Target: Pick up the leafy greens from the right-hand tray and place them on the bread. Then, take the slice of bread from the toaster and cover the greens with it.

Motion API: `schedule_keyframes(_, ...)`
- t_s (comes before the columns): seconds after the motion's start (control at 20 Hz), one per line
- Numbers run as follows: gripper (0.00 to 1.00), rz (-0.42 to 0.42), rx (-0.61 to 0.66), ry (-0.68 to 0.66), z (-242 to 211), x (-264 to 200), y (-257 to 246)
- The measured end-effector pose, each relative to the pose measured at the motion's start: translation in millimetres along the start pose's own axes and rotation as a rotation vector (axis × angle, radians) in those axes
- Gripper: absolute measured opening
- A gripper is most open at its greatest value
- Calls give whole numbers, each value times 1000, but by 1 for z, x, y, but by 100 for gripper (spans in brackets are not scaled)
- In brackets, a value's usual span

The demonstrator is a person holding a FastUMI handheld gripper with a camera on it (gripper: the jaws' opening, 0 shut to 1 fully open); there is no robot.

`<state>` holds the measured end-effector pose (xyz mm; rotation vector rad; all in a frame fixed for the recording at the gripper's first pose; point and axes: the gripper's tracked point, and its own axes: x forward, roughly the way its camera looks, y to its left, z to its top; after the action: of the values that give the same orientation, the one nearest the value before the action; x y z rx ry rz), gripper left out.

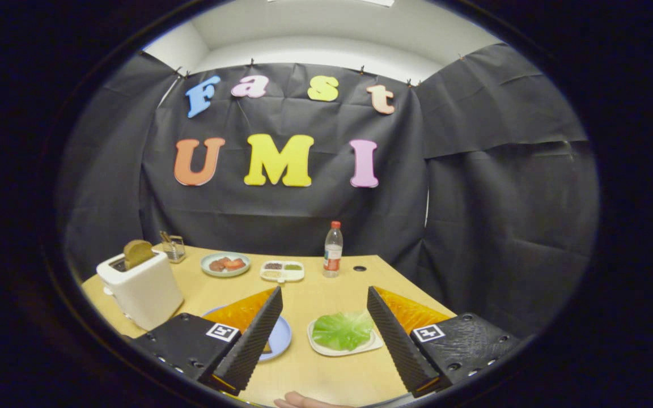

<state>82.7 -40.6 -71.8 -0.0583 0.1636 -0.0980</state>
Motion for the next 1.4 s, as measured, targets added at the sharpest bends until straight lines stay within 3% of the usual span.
schedule_keyframes(0.25, 95, -54, -50, 184, -64, 86, -19)
schedule_keyframes(0.4, 95, -48, -26, 311, -100, 116, -26)
schedule_keyframes(0.65, 95, -12, -26, 470, -146, 128, -24)
schedule_keyframes(0.9, 94, 11, -6, 532, -165, 139, -21)
schedule_keyframes(1.25, 43, 61, 38, 541, -168, 137, -10)
schedule_keyframes(1.3, 42, 65, 35, 530, -165, 138, -10)
schedule_keyframes(1.4, 8, 53, 73, 541, -166, 138, -9)
